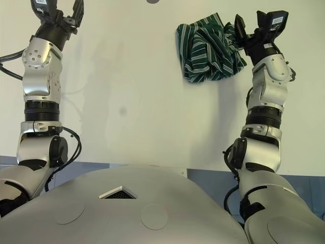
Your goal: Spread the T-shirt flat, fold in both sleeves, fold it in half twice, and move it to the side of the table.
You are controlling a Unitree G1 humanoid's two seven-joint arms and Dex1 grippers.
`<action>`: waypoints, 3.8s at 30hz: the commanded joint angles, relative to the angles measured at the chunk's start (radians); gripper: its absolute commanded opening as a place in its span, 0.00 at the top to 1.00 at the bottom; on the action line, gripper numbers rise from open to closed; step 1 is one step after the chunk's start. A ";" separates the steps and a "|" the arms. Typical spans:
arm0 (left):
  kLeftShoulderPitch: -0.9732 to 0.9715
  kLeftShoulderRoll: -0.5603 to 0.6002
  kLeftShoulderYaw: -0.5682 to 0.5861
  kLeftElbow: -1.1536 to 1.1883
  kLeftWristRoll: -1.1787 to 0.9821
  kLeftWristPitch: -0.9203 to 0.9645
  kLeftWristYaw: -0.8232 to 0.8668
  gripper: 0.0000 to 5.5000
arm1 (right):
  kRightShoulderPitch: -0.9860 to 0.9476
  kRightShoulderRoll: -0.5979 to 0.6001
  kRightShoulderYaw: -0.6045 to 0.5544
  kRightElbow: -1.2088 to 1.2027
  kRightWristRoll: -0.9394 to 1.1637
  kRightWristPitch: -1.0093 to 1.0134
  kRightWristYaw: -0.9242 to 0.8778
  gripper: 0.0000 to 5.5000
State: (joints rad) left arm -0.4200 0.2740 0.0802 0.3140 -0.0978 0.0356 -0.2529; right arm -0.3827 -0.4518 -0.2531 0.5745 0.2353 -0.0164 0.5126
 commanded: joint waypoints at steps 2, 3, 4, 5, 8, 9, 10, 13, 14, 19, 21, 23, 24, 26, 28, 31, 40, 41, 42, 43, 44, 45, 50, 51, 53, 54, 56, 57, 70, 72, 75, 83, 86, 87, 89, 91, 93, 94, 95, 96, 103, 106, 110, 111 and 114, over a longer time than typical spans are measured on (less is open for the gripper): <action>-0.010 0.005 -0.001 0.018 0.017 -0.001 0.005 0.39 | 0.030 -0.012 0.000 -0.009 0.037 0.070 0.072 0.41; -0.008 0.004 -0.002 0.017 0.019 0.000 0.005 0.38 | 0.032 -0.017 0.001 -0.015 0.045 0.096 0.094 0.45; -0.007 0.003 -0.001 0.018 0.021 0.000 0.006 0.38 | 0.039 -0.024 0.014 -0.018 0.047 0.125 0.119 0.49; -0.007 0.002 -0.001 0.019 0.022 0.001 0.007 0.38 | 0.043 -0.029 0.028 -0.018 0.044 0.146 0.138 0.53; -0.014 0.001 -0.001 0.027 0.025 -0.002 0.007 0.38 | 0.030 -0.025 0.030 -0.010 0.049 0.185 0.151 0.64; -0.016 0.000 -0.003 0.028 0.025 -0.002 0.006 0.38 | 0.026 -0.024 0.033 -0.006 0.048 0.204 0.152 0.68; -0.016 -0.001 -0.004 0.029 0.026 -0.002 0.006 0.38 | 0.024 -0.024 0.037 0.000 0.046 0.222 0.153 0.72; -0.016 -0.002 -0.006 0.031 0.029 -0.002 0.005 0.38 | 0.026 -0.023 0.041 0.023 0.035 0.249 0.149 0.88; -0.015 -0.001 -0.006 0.032 0.030 -0.002 0.004 0.38 | 0.030 -0.020 0.040 0.011 0.043 0.260 0.158 0.94; -0.010 0.002 -0.005 0.033 0.035 -0.001 0.004 0.38 | 0.106 -0.079 0.079 -0.241 0.006 0.334 0.161 1.00; -0.006 0.005 -0.004 0.032 0.037 0.000 0.005 0.38 | 0.127 -0.150 0.096 -0.485 0.007 0.429 0.176 1.00; -0.003 0.003 -0.004 0.030 0.039 0.001 0.008 0.38 | 0.082 -0.196 0.105 -0.652 0.034 0.512 0.197 1.00; -0.003 0.000 -0.005 0.030 0.041 0.000 0.010 0.38 | 0.050 -0.208 0.110 -0.718 0.054 0.547 0.206 1.00; -0.008 -0.005 -0.008 0.034 0.044 -0.003 0.012 0.38 | -0.006 -0.227 0.125 -0.834 0.098 0.607 0.226 1.00; -0.021 -0.009 -0.010 0.043 0.042 -0.008 0.009 0.38 | -0.099 -0.232 0.160 -0.953 0.174 0.651 0.272 1.00; -0.054 -0.010 -0.012 0.057 0.030 -0.015 -0.014 0.38 | -0.247 -0.223 0.171 -1.051 0.311 0.701 0.333 1.00; -0.101 0.049 -0.110 0.037 0.017 0.018 -0.282 0.38 | 0.132 -0.461 -0.152 -1.364 0.840 0.927 0.533 1.00; -0.103 0.051 -0.153 0.044 0.036 0.020 -0.324 0.38 | 0.225 -0.476 -0.195 -1.376 0.836 0.940 0.543 1.00; -0.108 0.043 -0.204 0.049 0.047 0.026 -0.376 0.38 | 0.334 -0.491 -0.223 -1.384 0.798 0.943 0.558 1.00; -0.108 0.031 -0.256 0.052 0.046 0.035 -0.446 0.38 | 0.454 -0.515 -0.222 -1.392 0.720 0.928 0.576 1.00; -0.107 0.023 -0.298 0.058 0.043 0.043 -0.507 0.38 | 0.561 -0.544 -0.205 -1.404 0.640 0.906 0.590 1.00; -0.110 0.021 -0.346 0.087 0.062 0.047 -0.559 0.38 | 0.668 -0.577 -0.165 -1.426 0.564 0.878 0.617 1.00; -0.127 0.067 -0.504 0.244 0.206 0.060 -0.665 0.38 | 0.811 -0.606 0.082 -1.318 0.244 0.691 0.570 1.00; -0.128 0.087 -0.536 0.289 0.262 0.055 -0.649 0.38 | 0.796 -0.595 0.138 -1.273 0.179 0.663 0.534 1.00; -0.136 0.137 -0.602 0.386 0.380 0.030 -0.575 0.38 | 0.769 -0.591 0.210 -1.204 0.087 0.626 0.485 1.00; -0.137 0.174 -0.636 0.417 0.443 0.027 -0.531 0.38 | 0.768 -0.596 0.226 -1.186 0.059 0.612 0.476 1.00; -0.094 0.259 -0.645 0.352 0.498 0.061 -0.493 0.38 | 0.742 -0.587 0.244 -1.170 0.025 0.587 0.453 1.00; -0.043 0.306 -0.618 0.257 0.502 0.114 -0.482 0.38 | 0.712 -0.569 0.251 -1.178 0.018 0.577 0.435 1.00; 0.141 0.609 -0.334 -0.839 0.325 0.600 -0.717 0.38 | 0.533 -0.562 0.255 -1.056 -0.098 0.483 0.382 1.00; 0.016 0.464 -0.303 -0.666 0.201 0.503 -0.709 0.38 | 0.493 -0.555 0.279 -1.033 -0.107 0.470 0.390 1.00; -0.079 0.295 -0.227 -0.267 0.042 0.379 -0.719 0.38 | 0.459 -0.541 0.309 -1.006 -0.118 0.449 0.397 1.00; -0.061 0.206 -0.275 0.003 -0.078 0.334 -0.888 0.68 | 0.403 -0.479 0.372 -0.974 -0.143 0.438 0.383 1.00; -0.052 0.244 -0.335 0.041 -0.017 0.295 -0.912 0.77 | 0.404 -0.474 0.377 -0.971 -0.148 0.437 0.382 1.00; -0.047 0.250 -0.351 0.051 0.000 0.283 -0.916 0.80 | 0.405 -0.473 0.379 -0.972 -0.150 0.437 0.381 1.00; -0.045 0.255 -0.373 0.082 0.026 0.263 -0.918 0.87 | 0.404 -0.468 0.382 -0.973 -0.154 0.441 0.380 1.00; -0.050 0.251 -0.372 0.097 0.019 0.261 -0.928 0.95 | 0.402 -0.462 0.383 -0.976 -0.158 0.444 0.379 1.00; -0.056 0.246 -0.361 0.095 -0.001 0.270 -0.943 1.00 | 0.404 -0.457 0.382 -0.978 -0.161 0.446 0.377 1.00; -0.057 0.246 -0.359 0.095 -0.004 0.269 -0.948 1.00 | 0.405 -0.455 0.383 -0.977 -0.164 0.445 0.377 1.00; -0.056 0.248 -0.357 0.093 -0.006 0.265 -0.953 1.00 | 0.405 -0.453 0.384 -0.977 -0.166 0.445 0.375 1.00; -0.053 0.250 -0.352 0.085 -0.013 0.260 -0.956 1.00 | 0.404 -0.451 0.385 -0.974 -0.168 0.443 0.374 1.00; -0.081 0.250 -0.085 -0.082 -0.326 0.399 -0.980 1.00 | 0.321 -0.392 0.218 -0.994 -0.018 0.447 0.362 1.00; -0.053 0.277 0.049 -0.243 -0.506 0.522 -0.964 1.00 | 0.217 -0.371 0.019 -1.063 0.237 0.519 0.378 1.00; -0.093 0.295 0.264 -0.424 -0.783 0.657 -0.845 1.00 | 0.072 -0.410 -0.172 -1.096 0.533 0.616 0.365 1.00; -0.126 0.305 0.325 -0.452 -0.864 0.681 -0.801 1.00 | 0.034 -0.424 -0.210 -1.092 0.595 0.634 0.357 1.00; -0.215 0.331 0.444 -0.525 -1.061 0.714 -0.651 1.00 | -0.090 -0.470 -0.292 -1.063 0.767 0.676 0.321 1.00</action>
State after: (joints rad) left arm -0.5738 0.5771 0.4739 -0.1638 -1.0690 0.7310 -0.9774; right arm -0.3929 -0.8820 -0.5024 -0.5009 0.9199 0.6335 0.8569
